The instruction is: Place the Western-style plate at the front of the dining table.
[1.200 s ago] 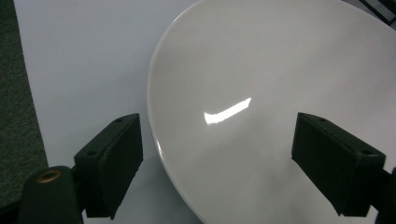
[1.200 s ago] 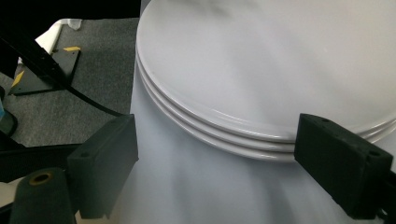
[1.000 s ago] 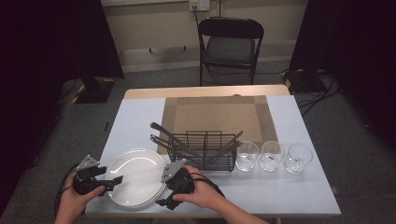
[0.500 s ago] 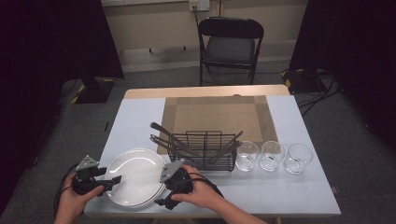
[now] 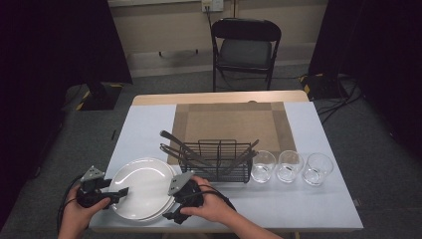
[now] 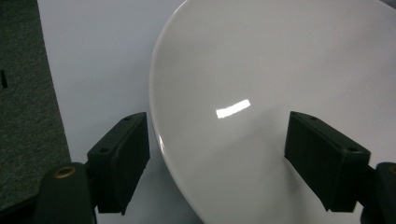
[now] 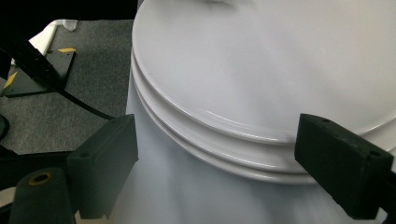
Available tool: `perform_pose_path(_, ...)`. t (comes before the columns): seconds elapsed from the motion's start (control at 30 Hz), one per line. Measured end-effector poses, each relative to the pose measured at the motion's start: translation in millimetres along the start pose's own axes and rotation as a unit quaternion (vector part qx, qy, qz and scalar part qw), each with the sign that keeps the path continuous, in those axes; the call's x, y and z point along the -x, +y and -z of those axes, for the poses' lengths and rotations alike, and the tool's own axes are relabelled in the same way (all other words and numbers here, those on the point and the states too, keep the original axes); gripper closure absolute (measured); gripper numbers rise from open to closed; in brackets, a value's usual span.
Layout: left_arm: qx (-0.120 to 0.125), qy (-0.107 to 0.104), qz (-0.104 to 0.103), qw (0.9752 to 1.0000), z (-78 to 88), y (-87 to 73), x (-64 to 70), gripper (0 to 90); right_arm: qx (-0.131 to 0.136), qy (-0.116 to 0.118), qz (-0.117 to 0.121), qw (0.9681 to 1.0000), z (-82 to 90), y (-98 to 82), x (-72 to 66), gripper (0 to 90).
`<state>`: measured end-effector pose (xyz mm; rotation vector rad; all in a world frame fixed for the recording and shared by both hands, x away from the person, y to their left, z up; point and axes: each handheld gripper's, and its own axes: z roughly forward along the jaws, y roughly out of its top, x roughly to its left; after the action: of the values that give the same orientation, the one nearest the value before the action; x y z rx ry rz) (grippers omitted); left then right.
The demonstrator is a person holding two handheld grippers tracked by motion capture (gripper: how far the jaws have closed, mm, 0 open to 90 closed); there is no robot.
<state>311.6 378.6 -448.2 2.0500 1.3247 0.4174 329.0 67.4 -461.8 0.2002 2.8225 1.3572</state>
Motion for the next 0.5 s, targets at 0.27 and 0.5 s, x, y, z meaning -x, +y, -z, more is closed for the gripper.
perform_pose_path(0.27, -0.006, 0.003, -0.001, 1.0, -1.0, -0.1, -0.1, 20.6, 0.004, 0.0, 0.005, 1.0, -3.1, 0.6, -1.4, 12.3)
perform_pose_path(0.5, -0.014, 0.001, -0.005, 0.9999, -1.5, 0.7, 0.6, 16.8, 0.004, 0.001, 0.005, 1.0, -3.7, 0.8, -1.0, 12.3)
